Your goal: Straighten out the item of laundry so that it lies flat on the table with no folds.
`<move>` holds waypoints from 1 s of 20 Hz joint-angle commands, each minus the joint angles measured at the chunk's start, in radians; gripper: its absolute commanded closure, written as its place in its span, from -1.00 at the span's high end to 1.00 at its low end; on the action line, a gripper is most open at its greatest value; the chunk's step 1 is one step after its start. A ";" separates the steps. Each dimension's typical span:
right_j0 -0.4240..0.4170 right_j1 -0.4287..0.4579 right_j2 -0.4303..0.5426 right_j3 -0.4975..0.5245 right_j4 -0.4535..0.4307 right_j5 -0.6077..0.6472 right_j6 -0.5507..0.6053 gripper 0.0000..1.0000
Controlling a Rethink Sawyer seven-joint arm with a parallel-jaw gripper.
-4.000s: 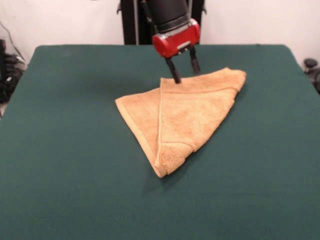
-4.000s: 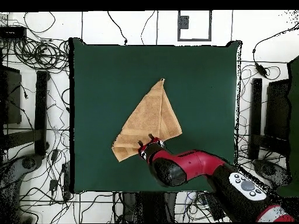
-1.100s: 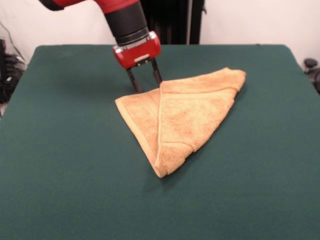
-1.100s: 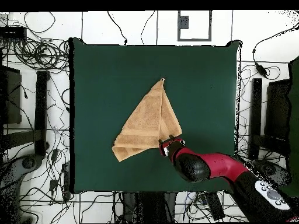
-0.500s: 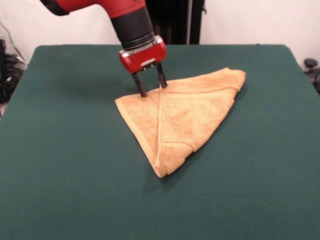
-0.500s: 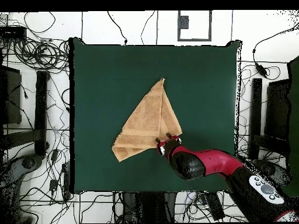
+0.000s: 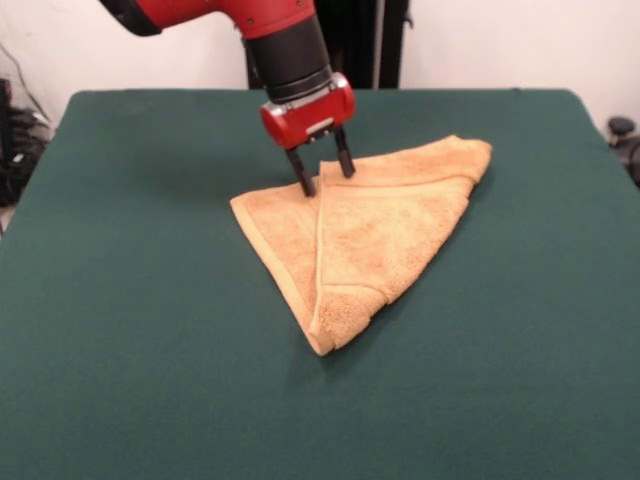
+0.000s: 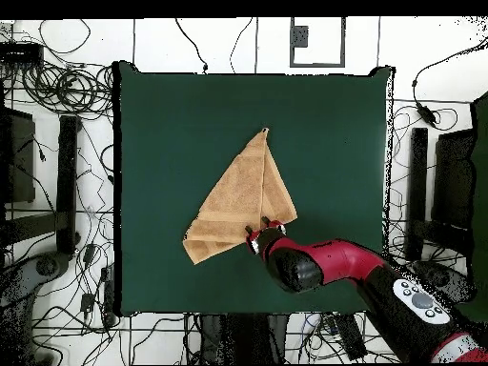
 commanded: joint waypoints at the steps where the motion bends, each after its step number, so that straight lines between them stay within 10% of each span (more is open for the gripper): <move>1: 0.075 0.040 0.002 -0.090 -0.034 -0.056 0.086 1.00; 20: 0.095 0.048 -0.015 -0.089 -0.023 -0.080 0.093 1.00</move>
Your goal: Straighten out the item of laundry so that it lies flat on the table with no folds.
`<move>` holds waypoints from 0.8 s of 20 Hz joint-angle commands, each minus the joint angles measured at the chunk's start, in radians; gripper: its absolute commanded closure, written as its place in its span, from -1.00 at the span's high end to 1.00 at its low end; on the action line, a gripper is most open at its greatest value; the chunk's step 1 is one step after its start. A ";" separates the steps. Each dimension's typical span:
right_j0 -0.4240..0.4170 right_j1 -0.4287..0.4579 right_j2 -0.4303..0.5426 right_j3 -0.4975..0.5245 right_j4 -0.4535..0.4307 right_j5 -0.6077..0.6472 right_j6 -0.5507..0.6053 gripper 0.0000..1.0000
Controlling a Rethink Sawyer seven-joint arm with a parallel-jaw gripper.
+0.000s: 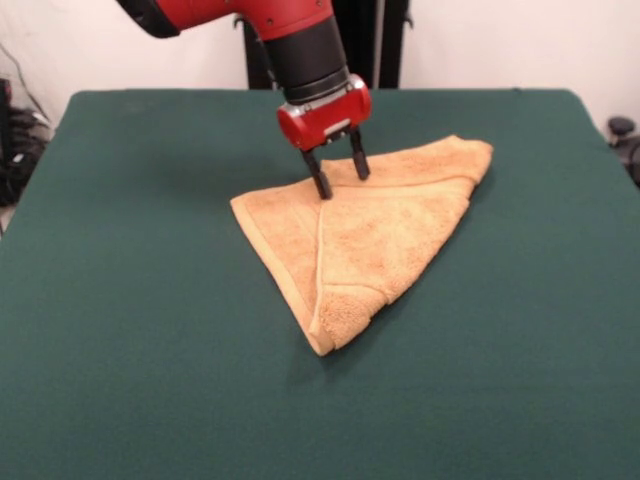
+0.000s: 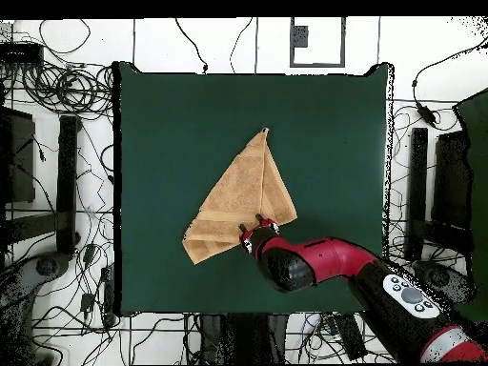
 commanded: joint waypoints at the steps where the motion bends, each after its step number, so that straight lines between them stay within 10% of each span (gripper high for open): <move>1: 0.039 0.053 0.012 -0.088 -0.017 -0.024 0.085 1.00; 16: -0.064 0.089 0.103 -0.080 0.001 0.085 -0.008 1.00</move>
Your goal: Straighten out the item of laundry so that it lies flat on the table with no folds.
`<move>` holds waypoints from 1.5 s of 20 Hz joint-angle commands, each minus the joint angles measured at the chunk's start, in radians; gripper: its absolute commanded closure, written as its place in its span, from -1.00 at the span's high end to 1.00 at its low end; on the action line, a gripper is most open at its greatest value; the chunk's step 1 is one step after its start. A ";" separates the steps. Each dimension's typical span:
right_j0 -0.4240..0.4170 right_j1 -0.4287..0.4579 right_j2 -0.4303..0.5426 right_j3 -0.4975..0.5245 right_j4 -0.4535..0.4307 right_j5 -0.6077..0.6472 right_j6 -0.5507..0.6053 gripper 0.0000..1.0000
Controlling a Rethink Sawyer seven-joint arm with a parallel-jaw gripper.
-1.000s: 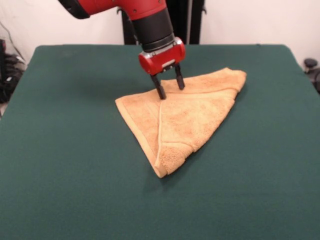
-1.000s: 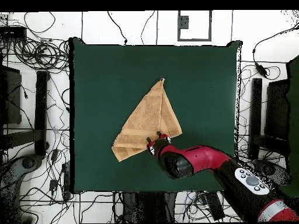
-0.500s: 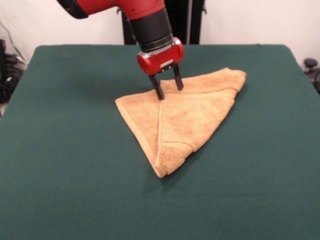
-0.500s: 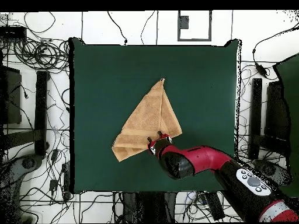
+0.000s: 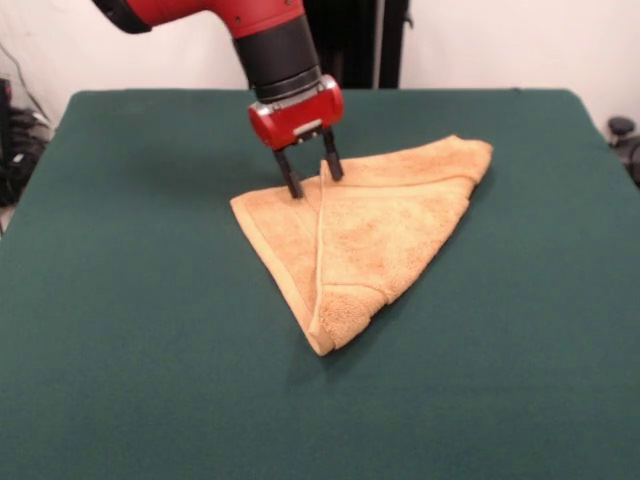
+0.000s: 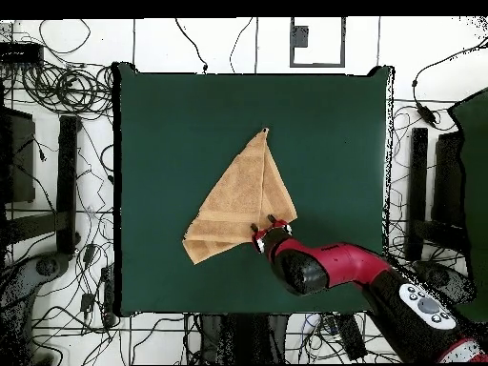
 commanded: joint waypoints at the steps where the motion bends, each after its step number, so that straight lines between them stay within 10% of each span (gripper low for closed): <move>1: 0.007 0.095 0.100 -0.086 -0.002 0.086 -0.012 1.00; 30: 0.152 0.156 -0.031 -0.136 -0.042 -0.133 0.118 1.00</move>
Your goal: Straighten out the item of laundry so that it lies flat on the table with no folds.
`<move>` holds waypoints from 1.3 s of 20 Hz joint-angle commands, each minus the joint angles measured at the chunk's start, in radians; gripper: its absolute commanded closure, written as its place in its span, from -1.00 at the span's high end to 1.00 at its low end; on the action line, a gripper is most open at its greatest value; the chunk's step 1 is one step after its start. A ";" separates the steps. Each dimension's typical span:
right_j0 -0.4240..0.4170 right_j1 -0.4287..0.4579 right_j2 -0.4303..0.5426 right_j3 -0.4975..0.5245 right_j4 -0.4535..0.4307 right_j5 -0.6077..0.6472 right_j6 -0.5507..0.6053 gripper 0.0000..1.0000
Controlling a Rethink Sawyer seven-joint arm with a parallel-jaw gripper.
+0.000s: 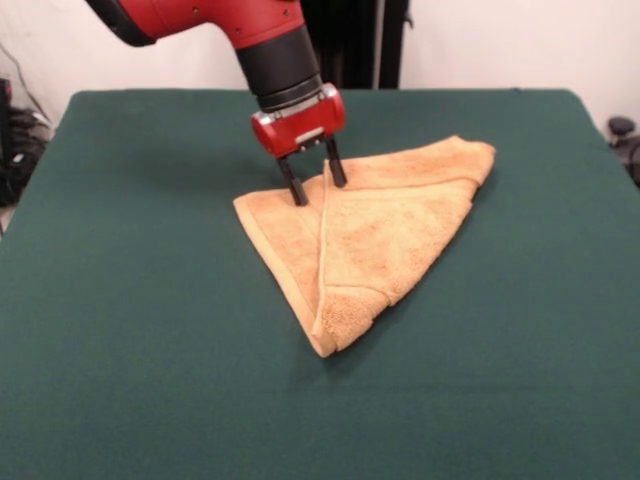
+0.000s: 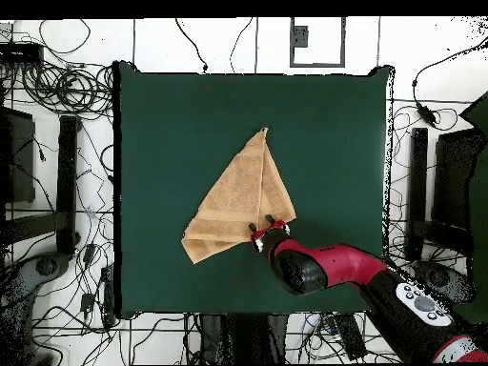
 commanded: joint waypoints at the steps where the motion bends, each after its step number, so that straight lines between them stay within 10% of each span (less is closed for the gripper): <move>1: 0.160 0.110 -0.025 -0.121 -0.038 -0.105 0.124 1.00; 26: 0.261 0.070 -0.118 -0.086 0.042 -0.197 0.163 1.00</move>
